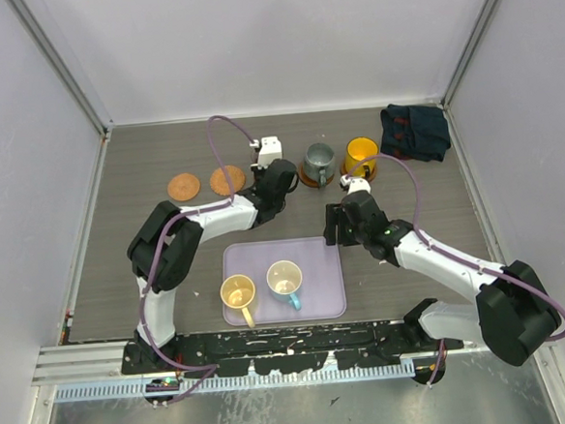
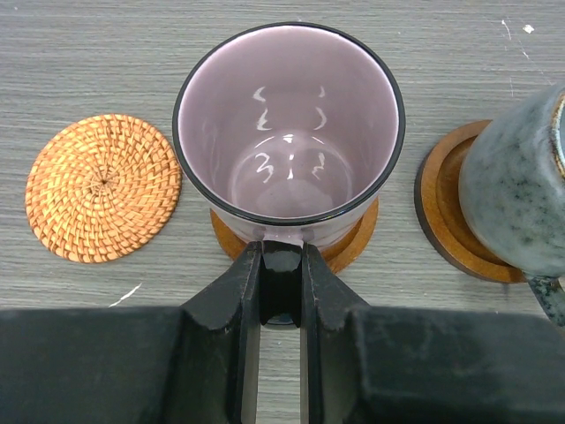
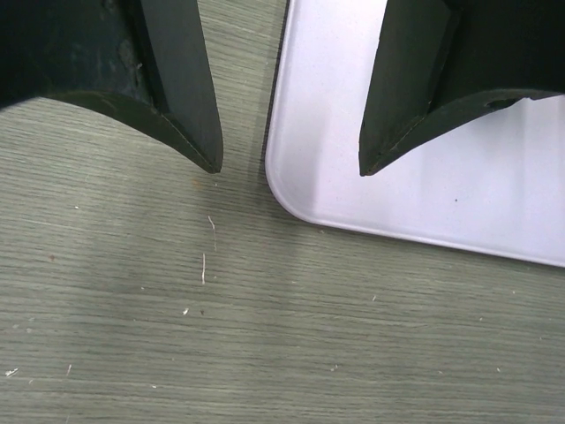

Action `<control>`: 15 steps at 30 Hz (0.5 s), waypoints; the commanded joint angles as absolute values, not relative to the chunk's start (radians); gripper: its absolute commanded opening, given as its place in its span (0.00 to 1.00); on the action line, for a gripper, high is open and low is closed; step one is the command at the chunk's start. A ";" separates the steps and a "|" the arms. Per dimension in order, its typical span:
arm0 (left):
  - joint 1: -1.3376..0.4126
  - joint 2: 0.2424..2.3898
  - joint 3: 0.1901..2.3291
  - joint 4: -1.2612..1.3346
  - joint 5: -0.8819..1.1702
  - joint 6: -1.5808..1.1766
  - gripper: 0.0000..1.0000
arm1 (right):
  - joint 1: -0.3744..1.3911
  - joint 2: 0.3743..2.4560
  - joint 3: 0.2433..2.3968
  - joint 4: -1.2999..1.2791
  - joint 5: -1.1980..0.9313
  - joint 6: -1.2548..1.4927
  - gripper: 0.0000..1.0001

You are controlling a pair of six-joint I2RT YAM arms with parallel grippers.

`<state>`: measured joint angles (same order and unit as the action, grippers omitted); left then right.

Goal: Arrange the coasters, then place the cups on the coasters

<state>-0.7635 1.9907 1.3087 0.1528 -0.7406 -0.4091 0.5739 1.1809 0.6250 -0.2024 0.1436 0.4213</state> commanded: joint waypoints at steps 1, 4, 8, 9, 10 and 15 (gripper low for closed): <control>-0.758 1.982 1.371 0.229 -0.770 -0.433 0.00 | 0.578 1.182 0.624 -0.164 0.139 0.431 0.68; -0.758 1.986 1.371 0.229 -0.771 -0.433 0.00 | 0.578 1.184 0.624 -0.164 0.140 0.430 0.68; -0.757 1.993 1.371 0.229 -0.775 -0.430 0.00 | 0.578 1.186 0.625 -0.163 0.140 0.429 0.68; -0.757 1.995 1.369 0.229 -0.777 -0.429 0.00 | 0.578 1.187 0.624 -0.161 0.140 0.429 0.68; -0.756 1.996 1.368 0.231 -0.778 -0.427 0.00 | 0.578 1.188 0.624 -0.161 0.139 0.430 0.68; -0.756 1.999 1.362 0.237 -0.781 -0.426 0.00 | 0.578 1.194 0.622 -0.160 0.137 0.431 0.68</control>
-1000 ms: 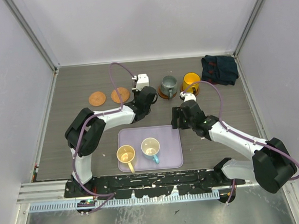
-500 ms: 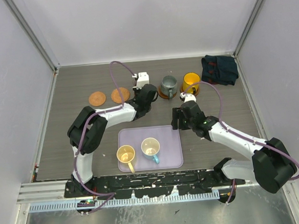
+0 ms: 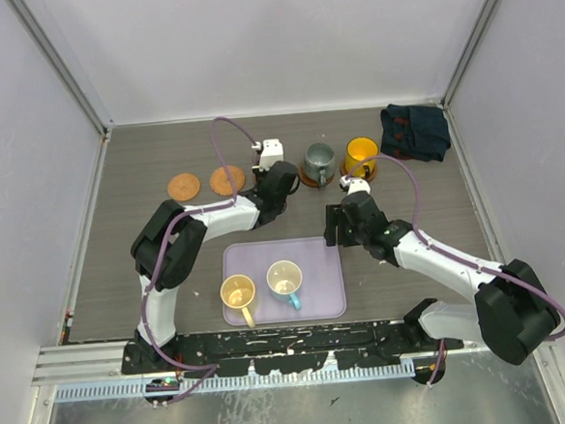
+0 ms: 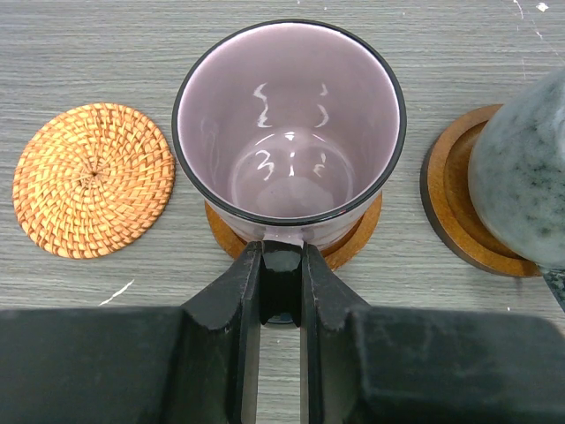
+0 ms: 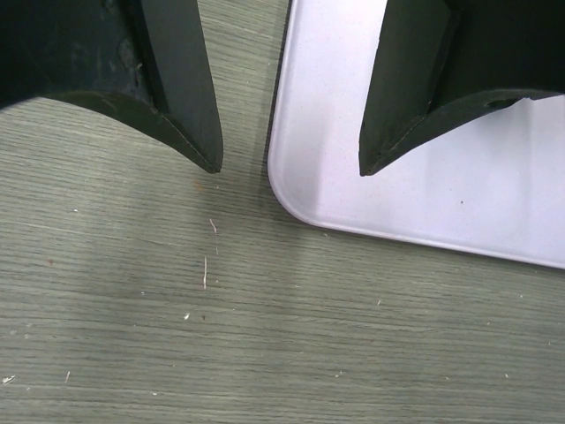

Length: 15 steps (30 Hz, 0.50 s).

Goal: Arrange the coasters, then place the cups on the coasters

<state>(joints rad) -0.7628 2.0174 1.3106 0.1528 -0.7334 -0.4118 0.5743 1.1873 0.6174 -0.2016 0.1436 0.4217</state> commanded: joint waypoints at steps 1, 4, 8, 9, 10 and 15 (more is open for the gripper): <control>-0.755 2.000 1.363 0.239 -0.780 -0.425 0.00 | 0.578 1.194 0.622 -0.160 0.135 0.430 0.68; -0.756 2.003 1.361 0.239 -0.773 -0.429 0.00 | 0.578 1.195 0.622 -0.160 0.133 0.432 0.68; -0.755 1.995 1.353 0.235 -0.769 -0.441 0.01 | 0.578 1.195 0.623 -0.160 0.135 0.433 0.68; -0.756 1.993 1.350 0.234 -0.768 -0.444 0.02 | 0.578 1.196 0.623 -0.160 0.135 0.433 0.68; -0.756 1.991 1.345 0.237 -0.769 -0.446 0.03 | 0.578 1.197 0.623 -0.160 0.134 0.432 0.68; -0.756 1.987 1.333 0.233 -0.769 -0.454 0.14 | 0.578 1.204 0.623 -0.152 0.124 0.436 0.68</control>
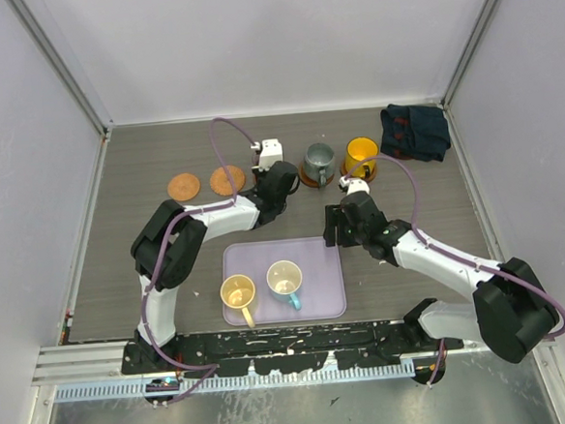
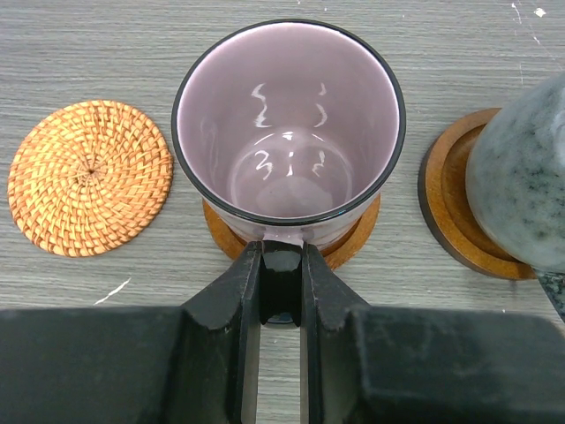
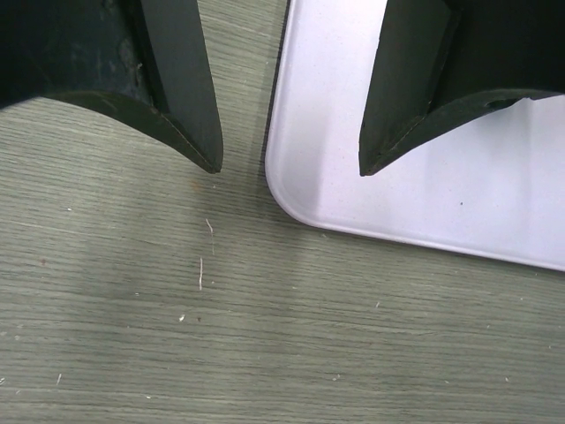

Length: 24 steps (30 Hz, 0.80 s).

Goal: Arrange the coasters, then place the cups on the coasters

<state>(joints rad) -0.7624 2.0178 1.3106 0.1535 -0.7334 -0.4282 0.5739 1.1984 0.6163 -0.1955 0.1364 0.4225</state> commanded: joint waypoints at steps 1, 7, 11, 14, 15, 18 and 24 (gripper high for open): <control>-0.756 1.986 1.330 0.232 -0.767 -0.457 0.15 | 0.578 1.204 0.623 -0.151 0.122 0.438 0.68; -0.755 1.970 1.304 0.224 -0.775 -0.471 0.23 | 0.578 1.204 0.623 -0.151 0.120 0.442 0.68; -0.760 1.960 1.292 0.210 -0.771 -0.481 0.33 | 0.578 1.203 0.623 -0.150 0.119 0.443 0.68; -0.765 1.954 1.283 0.207 -0.772 -0.482 0.37 | 0.578 1.200 0.621 -0.150 0.118 0.446 0.68; -0.768 1.951 1.280 0.207 -0.772 -0.482 0.39 | 0.578 1.200 0.621 -0.148 0.118 0.446 0.68; -0.772 1.945 1.277 0.204 -0.771 -0.480 0.48 | 0.578 1.196 0.617 -0.146 0.117 0.449 0.68; -0.782 1.910 1.264 0.193 -0.771 -0.482 0.63 | 0.578 1.189 0.615 -0.147 0.114 0.455 0.68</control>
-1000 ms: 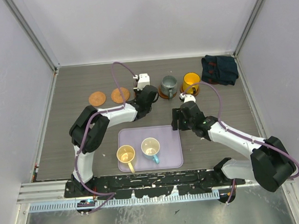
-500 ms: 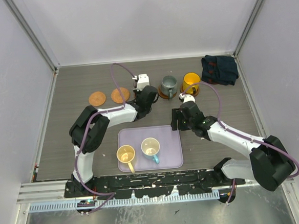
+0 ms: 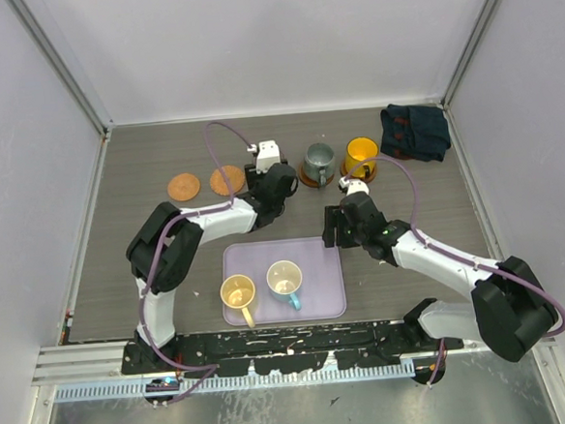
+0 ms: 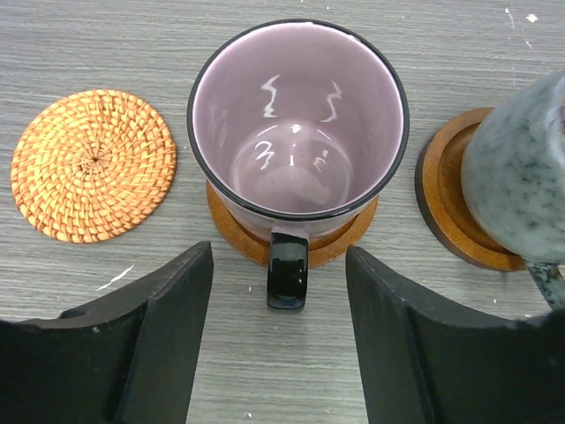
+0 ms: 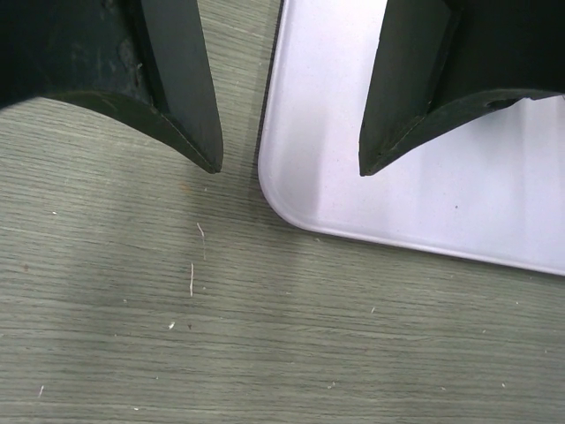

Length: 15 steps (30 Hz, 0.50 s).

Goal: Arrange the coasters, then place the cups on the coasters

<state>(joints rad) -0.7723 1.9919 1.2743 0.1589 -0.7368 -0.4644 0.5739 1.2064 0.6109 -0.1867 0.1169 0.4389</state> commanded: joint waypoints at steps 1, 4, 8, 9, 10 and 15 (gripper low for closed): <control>-0.784 1.899 1.258 0.191 -0.771 -0.482 0.65 | 0.578 1.187 0.615 -0.146 0.114 0.457 0.68; -0.789 1.851 1.236 0.178 -0.769 -0.483 0.73 | 0.578 1.179 0.617 -0.148 0.115 0.458 0.68; -0.793 1.759 1.190 0.154 -0.767 -0.478 0.77 | 0.578 1.167 0.628 -0.165 0.125 0.456 0.67; -0.795 1.730 1.174 0.147 -0.768 -0.470 0.77 | 0.578 1.162 0.632 -0.172 0.128 0.454 0.67; -0.795 1.700 1.159 0.139 -0.768 -0.462 0.77 | 0.578 1.156 0.637 -0.180 0.134 0.451 0.67; -0.800 1.523 1.064 0.044 -0.755 -0.420 0.78 | 0.584 1.106 0.667 -0.235 0.157 0.429 0.67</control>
<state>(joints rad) -0.7929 1.6764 1.1206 0.0990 -0.7361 -0.4511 0.5751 1.1687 0.6132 -0.2146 0.1261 0.4469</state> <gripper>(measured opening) 0.774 0.671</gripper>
